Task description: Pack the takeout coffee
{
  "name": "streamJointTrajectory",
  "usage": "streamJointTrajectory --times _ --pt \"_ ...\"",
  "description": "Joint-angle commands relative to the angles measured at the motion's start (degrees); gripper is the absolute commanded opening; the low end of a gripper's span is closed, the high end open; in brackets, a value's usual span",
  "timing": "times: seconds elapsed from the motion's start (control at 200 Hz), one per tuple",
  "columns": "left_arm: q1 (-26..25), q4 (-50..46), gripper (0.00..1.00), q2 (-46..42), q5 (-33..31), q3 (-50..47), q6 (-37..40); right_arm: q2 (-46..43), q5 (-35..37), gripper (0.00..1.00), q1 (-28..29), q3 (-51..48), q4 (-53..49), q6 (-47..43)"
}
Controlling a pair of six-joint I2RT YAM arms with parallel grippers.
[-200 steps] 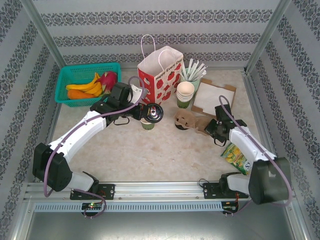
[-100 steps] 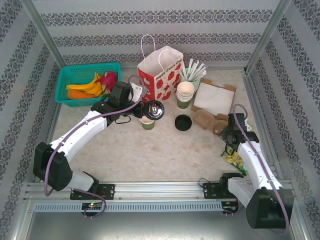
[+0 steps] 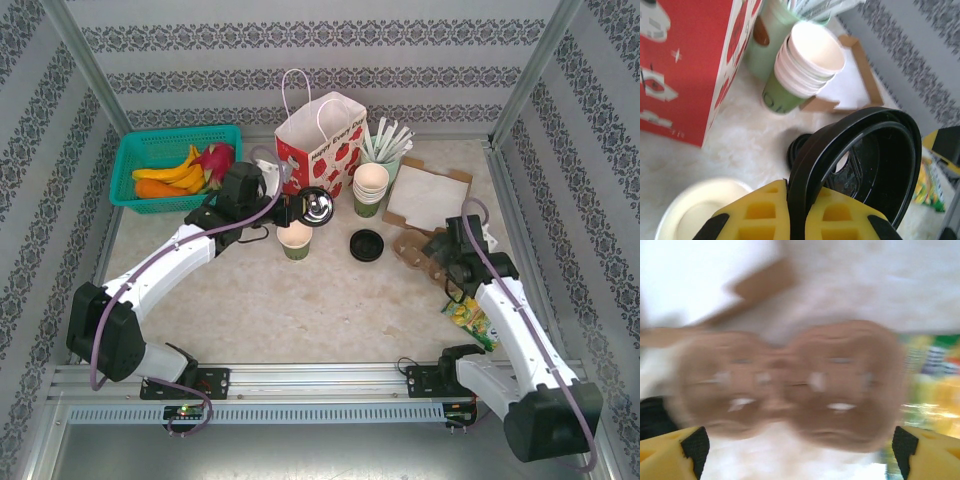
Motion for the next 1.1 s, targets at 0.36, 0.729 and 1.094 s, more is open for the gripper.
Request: streamJointTrajectory --times 0.36,0.729,1.094 --pt "-2.55 52.99 0.0 0.26 -7.49 -13.17 20.39 8.57 -31.97 0.98 8.01 9.03 33.79 38.14" --pt "-5.14 64.61 0.0 7.26 -8.6 -11.5 54.29 12.37 -32.35 0.97 14.44 12.43 49.52 58.24" --pt "-5.16 77.64 0.0 9.96 -4.64 -11.07 56.59 15.39 -25.78 0.74 17.83 10.57 61.82 62.88"
